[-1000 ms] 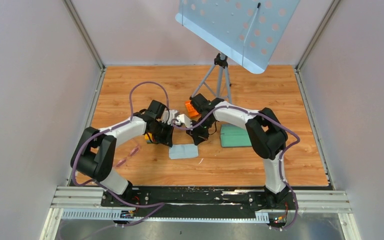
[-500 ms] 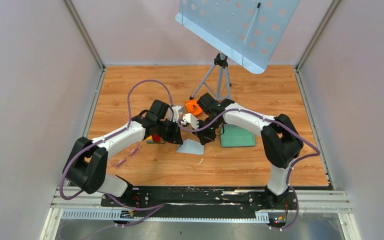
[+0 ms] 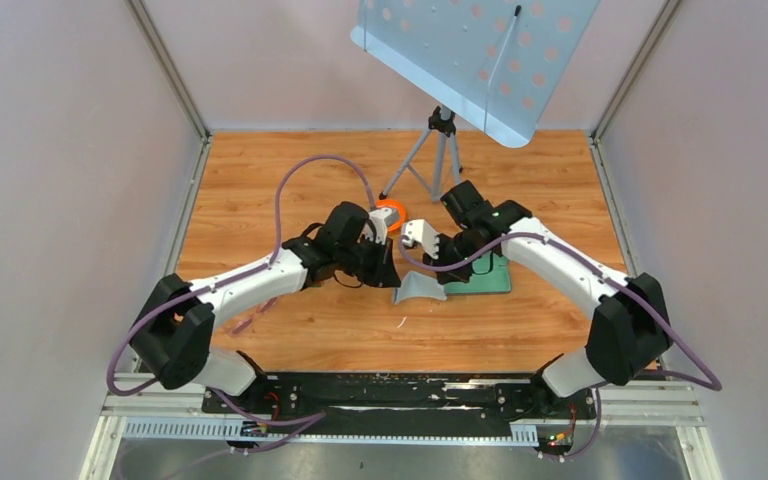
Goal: Organize the sunglasses
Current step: Pick up the glasses cleaning cloth from the center of the board, then place the glasses cleaning cloth in the sunglasses case.
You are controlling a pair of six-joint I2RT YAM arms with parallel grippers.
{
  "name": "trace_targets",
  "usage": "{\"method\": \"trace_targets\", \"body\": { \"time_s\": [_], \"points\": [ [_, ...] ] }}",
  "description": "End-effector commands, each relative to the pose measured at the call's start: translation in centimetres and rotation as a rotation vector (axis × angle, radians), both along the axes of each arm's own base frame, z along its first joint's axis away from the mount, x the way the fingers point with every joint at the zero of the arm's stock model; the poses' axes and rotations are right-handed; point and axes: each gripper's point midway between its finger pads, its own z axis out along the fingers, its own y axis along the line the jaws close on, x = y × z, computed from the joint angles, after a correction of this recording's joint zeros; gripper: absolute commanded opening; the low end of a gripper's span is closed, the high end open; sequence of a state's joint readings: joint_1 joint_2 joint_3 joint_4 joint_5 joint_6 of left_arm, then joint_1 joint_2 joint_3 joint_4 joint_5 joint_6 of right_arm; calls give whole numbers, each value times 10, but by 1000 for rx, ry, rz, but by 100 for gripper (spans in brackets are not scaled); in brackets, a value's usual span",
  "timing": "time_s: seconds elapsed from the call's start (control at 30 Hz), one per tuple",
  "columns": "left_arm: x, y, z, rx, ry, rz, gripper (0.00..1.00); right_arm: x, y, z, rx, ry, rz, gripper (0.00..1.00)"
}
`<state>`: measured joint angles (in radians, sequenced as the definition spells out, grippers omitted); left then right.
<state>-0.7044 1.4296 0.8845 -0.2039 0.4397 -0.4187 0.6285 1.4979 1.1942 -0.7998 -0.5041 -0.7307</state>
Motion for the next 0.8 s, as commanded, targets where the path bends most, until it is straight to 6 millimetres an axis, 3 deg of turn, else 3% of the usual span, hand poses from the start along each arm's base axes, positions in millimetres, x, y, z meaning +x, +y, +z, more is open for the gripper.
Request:
{"method": "trace_targets", "body": {
  "time_s": [0.0, 0.33, 0.4, 0.67, 0.77],
  "points": [
    [11, -29, 20, -81, -38, 39, 0, -11, -46, -9, -86, 28, -55, 0],
    [11, -104, 19, -115, -11, -46, 0, -17, -107, -12, -113, 32, -154, 0],
    [11, -116, 8, -95, 3, -56, 0, -17, -117, -13, -112, 35, -175, 0],
    [25, -132, -20, -50, 18, -23, 0, -10, -151, -28, -90, 83, -248, 0],
    [30, -136, -28, -41, 19, -17, 0, 0, -154, -36, -56, 120, -282, 0]
  ]
}}
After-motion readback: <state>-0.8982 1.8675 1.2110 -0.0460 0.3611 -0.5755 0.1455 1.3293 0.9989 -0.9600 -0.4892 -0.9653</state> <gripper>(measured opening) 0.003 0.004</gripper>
